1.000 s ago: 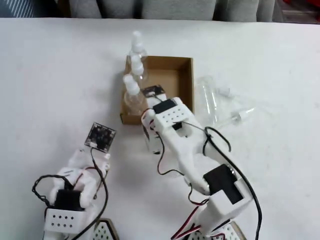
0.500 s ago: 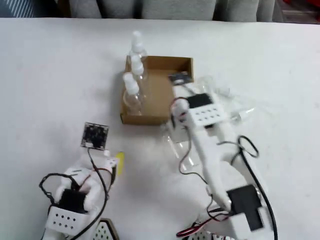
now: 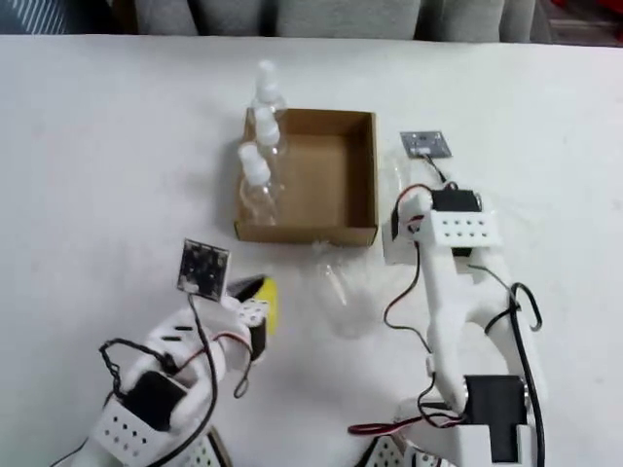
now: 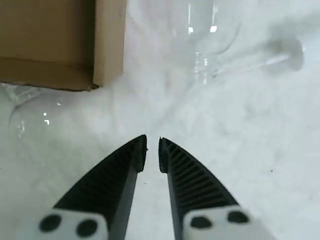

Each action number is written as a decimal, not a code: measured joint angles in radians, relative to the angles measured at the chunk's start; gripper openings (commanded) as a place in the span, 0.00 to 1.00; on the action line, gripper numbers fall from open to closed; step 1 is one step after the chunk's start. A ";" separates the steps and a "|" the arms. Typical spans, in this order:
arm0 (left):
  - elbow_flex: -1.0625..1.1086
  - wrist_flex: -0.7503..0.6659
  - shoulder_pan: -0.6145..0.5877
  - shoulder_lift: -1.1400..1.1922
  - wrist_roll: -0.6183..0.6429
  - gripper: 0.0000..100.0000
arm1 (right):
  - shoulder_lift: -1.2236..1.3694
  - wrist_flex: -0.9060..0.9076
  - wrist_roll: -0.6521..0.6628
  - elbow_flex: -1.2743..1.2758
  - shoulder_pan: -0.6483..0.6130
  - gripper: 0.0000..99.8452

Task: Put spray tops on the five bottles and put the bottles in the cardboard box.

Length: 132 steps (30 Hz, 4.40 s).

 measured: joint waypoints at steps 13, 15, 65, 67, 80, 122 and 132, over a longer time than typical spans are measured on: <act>-0.163 -0.169 0.130 0.267 0.103 0.02 | 0.000 -0.041 -0.034 0.005 0.012 0.02; -0.242 -0.175 0.138 0.404 0.147 0.02 | 0.000 -0.041 -0.034 0.005 0.011 0.02; -0.677 -0.354 0.086 1.404 0.663 0.22 | 0.000 -0.074 -0.023 0.005 0.015 0.02; -0.683 -0.354 0.086 1.435 0.663 0.22 | 0.000 -0.074 -0.023 0.005 0.015 0.02; -0.796 -0.354 0.083 1.631 0.664 0.50 | 0.000 -0.086 -0.017 0.029 0.015 0.02; -0.884 0.074 0.091 1.560 0.344 0.02 | 0.000 -0.086 -0.017 0.029 0.015 0.02; -0.813 0.095 0.054 1.559 0.192 0.35 | 0.000 -0.092 -0.017 0.046 0.015 0.02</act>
